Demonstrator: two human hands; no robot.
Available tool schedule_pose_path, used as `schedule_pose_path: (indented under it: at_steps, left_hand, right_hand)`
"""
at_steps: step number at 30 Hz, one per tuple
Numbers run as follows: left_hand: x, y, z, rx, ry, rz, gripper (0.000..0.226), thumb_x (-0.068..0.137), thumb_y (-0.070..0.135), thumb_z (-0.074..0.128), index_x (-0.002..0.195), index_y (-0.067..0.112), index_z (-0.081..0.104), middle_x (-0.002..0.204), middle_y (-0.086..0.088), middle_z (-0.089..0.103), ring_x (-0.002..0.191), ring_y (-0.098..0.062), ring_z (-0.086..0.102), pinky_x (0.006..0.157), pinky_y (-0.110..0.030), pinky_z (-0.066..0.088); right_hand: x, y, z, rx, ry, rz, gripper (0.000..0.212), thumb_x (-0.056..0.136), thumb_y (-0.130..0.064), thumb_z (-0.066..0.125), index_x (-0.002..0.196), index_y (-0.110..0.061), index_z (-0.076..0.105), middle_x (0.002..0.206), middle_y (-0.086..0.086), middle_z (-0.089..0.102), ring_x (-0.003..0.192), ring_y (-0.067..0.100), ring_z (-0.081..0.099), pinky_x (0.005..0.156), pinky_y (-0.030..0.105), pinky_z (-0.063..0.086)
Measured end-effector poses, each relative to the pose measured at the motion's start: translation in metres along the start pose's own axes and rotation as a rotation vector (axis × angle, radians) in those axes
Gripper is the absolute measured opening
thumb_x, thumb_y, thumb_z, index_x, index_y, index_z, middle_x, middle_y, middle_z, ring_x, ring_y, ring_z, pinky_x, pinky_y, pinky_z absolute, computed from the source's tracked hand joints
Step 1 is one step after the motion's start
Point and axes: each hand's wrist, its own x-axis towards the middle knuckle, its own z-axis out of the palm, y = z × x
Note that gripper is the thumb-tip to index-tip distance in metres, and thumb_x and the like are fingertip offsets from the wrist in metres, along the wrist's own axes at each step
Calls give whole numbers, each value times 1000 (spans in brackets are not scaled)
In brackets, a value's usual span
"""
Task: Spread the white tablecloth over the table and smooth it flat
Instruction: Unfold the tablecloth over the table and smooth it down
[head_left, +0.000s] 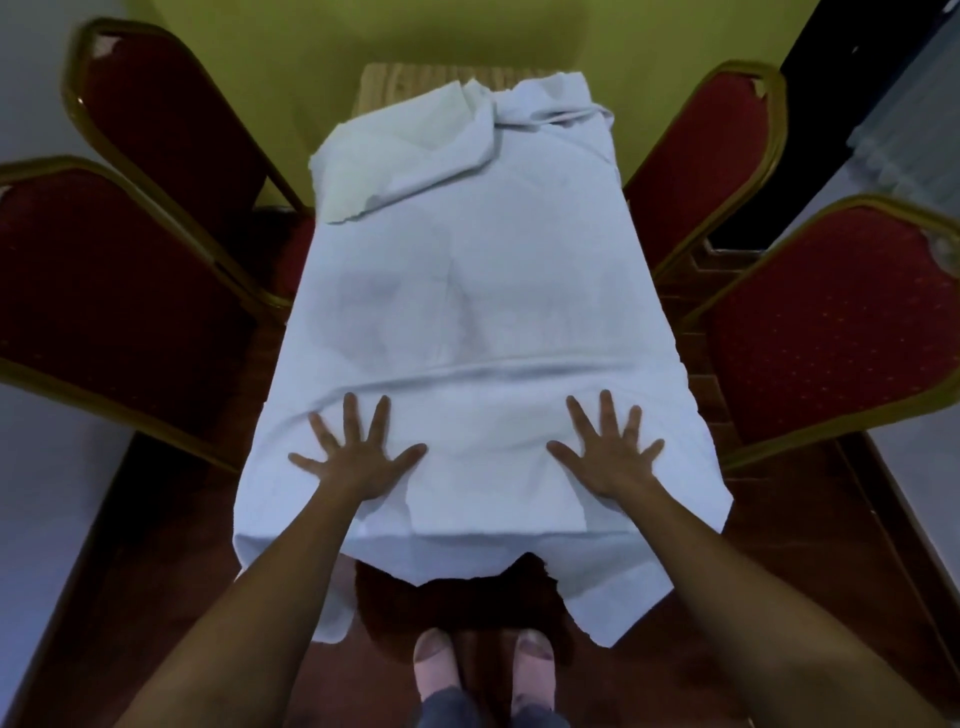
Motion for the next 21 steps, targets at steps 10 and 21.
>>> schedule_pose_path:
  at_steps: [10,21]
  left_hand:
    - [-4,1,-38,53,271,-22,72,91,63,39,145,16,29,151,-16,34,139,-36,32,109,-52,28]
    - [1,-73,9,-108,260,-127,97,77,85,25,152,32,-7,163,5,-14,150,-30,-6,110,-64,18]
  right_hand:
    - [-9,-44,-3,-49,139,-187,66,95,-53,40,151,-37,9,163,3,-6,149,34,-1,111,65,16]
    - [1,-53,-7,-209,-101,-158,73,90,-69,30,146,-50,-13,159,-1,-26,146,43,-11,107,69,21]
